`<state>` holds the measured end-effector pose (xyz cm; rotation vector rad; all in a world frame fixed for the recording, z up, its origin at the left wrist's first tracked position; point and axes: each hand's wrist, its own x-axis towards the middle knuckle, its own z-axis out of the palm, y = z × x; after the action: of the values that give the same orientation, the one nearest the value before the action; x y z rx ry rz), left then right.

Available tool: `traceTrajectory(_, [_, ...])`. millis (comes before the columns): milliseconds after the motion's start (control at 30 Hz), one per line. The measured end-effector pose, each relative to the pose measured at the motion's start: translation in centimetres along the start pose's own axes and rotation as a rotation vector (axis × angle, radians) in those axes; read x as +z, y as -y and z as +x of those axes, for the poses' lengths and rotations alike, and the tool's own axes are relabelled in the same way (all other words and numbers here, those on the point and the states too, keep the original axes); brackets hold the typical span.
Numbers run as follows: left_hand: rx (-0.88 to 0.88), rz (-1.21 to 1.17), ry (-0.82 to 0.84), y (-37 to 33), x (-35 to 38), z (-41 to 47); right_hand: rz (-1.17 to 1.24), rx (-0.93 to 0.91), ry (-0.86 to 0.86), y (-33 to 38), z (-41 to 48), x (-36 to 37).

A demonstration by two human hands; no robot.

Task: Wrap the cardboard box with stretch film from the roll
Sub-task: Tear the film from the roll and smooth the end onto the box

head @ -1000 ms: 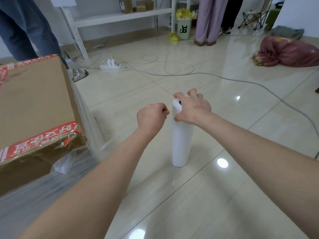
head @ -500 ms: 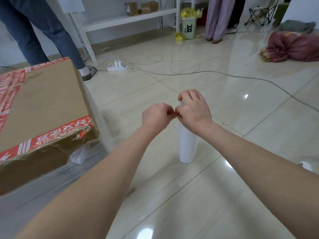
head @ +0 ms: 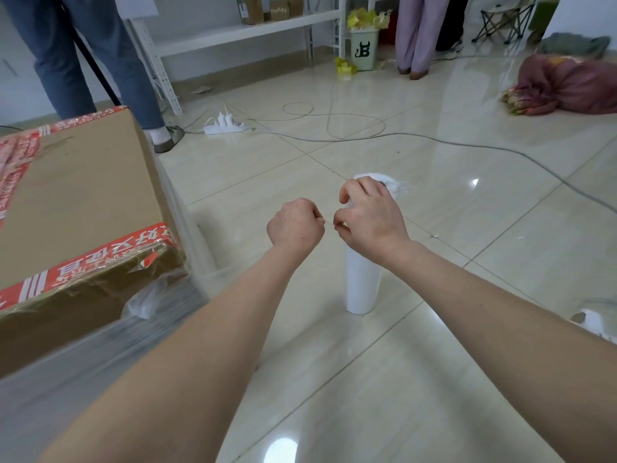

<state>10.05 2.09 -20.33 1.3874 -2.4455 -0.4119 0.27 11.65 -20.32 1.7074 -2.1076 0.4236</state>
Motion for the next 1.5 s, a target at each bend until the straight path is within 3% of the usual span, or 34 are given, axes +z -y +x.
traceTrajectory(167, [-0.094, -0.050, 0.018, 1.1, -0.6, 0.3, 0.034, -0.033, -0.046, -0.2, -0.5, -0.3])
traceTrajectory(267, [0.040, -0.257, 0.206, 1.9, -0.9, 0.1, 0.012, 0.021, -0.066, -0.3, -0.6, -0.3])
traceTrajectory(433, [0.211, -0.410, 0.344, 2.4, -1.7, -0.7, -0.087, 0.004, 0.120, 0.2, 0.3, 0.2])
traceTrajectory(533, [0.227, -0.325, 0.307, 2.5, -1.6, -0.8, -0.105, -0.027, 0.130, 0.5, 0.5, 0.6])
traceTrajectory(667, [0.278, 0.062, 0.188, 1.6, -0.7, -1.2, -0.124, -0.076, 0.122, 0.0, 0.1, 0.9])
traceTrajectory(767, [0.320, 0.185, 0.111, 0.7, 0.1, -1.4, -0.240, -0.113, 0.097, -0.1, -0.1, 0.8])
traceTrajectory(933, [0.241, 0.051, 0.119, 0.9, 0.5, -1.5, -0.498, -0.206, 0.059, 0.6, -0.2, 0.1])
traceTrajectory(1133, [0.293, 0.027, 0.093, 1.8, 0.2, -1.6, -0.551, -0.224, 0.104, 1.0, -0.4, 0.1])
traceTrajectory(1333, [-0.011, -0.091, 0.109, 4.2, -0.3, -0.6, -0.558, -0.226, 0.106, 0.7, -1.1, -0.2])
traceTrajectory(1500, [0.141, -0.019, 0.163, 3.4, 0.1, -1.3, -0.512, -0.224, 0.122, 1.3, -0.6, 0.0])
